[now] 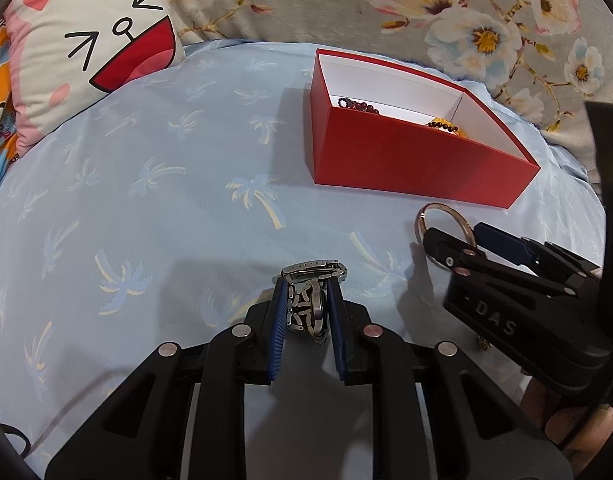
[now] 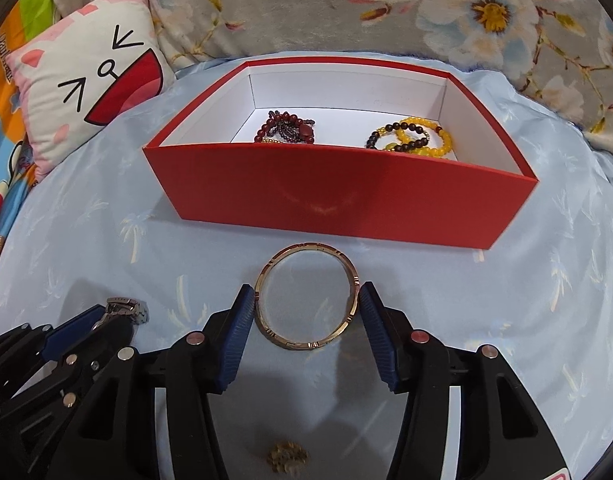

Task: Organize jewelry
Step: 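Grasp the gold bangle with the right tool while the left holds the silver ring, then carry the ring and bangle into the red box and lower them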

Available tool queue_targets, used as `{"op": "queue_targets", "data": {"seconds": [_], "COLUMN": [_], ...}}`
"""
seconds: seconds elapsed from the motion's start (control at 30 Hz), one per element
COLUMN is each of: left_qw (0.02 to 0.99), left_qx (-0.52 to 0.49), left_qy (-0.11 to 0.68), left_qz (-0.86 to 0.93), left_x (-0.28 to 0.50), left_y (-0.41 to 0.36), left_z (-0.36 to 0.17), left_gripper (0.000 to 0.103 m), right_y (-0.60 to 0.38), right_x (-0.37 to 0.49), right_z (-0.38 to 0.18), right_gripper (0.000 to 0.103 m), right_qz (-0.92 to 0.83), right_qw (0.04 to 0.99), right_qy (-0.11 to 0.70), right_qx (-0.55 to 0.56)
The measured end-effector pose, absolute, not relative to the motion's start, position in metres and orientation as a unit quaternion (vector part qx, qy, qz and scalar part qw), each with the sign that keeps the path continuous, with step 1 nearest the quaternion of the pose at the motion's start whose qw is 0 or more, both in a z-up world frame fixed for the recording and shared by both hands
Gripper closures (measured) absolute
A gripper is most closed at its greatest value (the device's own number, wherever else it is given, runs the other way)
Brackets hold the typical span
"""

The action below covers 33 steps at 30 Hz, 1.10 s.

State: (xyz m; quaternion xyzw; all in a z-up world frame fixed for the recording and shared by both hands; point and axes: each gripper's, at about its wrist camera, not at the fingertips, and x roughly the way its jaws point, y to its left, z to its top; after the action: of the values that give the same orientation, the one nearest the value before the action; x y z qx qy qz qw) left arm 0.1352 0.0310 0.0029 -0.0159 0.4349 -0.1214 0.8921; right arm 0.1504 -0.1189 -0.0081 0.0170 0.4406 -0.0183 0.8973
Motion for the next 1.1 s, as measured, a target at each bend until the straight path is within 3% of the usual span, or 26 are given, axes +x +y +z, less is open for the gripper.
{"op": "queue_targets", "data": {"seconds": [0.63, 1.1], "left_qw": [0.901, 0.911], "left_qx": [0.014, 0.021], "left_qy": [0.408, 0.375], "left_qz": [-0.146, -0.168], "left_x": [0.120, 0.129], "left_y": [-0.010, -0.038], "left_z": [0.054, 0.092], "left_gripper": [0.084, 0.084], "right_y": [-0.164, -0.187], "right_x": [0.074, 0.077], "right_z": [0.055, 0.090], "right_gripper": [0.051, 0.051], "right_qz": [-0.029, -0.039], "right_qw": [0.920, 0.934], "right_qy": [0.386, 0.347], "right_qx": [0.067, 0.073]}}
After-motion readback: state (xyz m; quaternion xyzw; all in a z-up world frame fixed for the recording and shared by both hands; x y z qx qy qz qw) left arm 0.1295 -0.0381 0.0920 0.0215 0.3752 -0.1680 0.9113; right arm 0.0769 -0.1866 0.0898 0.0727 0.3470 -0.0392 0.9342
